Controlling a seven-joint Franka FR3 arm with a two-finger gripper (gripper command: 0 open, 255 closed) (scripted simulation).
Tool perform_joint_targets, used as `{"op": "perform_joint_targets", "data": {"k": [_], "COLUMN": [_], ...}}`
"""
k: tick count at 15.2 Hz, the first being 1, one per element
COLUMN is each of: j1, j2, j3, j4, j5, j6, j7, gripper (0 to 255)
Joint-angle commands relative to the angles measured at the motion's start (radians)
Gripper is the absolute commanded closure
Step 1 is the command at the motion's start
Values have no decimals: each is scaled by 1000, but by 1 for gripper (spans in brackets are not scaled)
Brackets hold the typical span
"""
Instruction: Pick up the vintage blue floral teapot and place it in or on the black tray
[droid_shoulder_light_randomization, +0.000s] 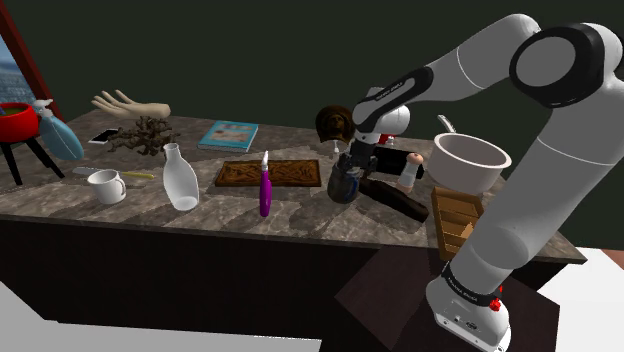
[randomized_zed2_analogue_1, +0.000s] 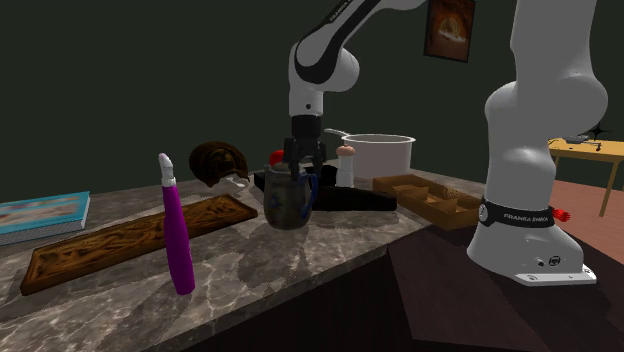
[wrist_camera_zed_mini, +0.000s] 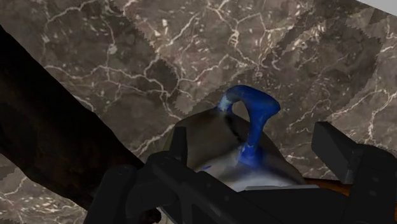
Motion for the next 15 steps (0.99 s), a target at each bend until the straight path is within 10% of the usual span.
{"op": "perform_joint_targets", "data": {"k": [1,6,7,15], "j1": [1,1,1,1], "j2": [3,3,3,3], "j3": [1,1,1,1], "j4": [-3,-3,-3,-3], "j5": [3,3,3,2], "j6": [7,6,6,6], "j7": [-1,-1,-1,-1], "gripper": [0,0,255,255]}}
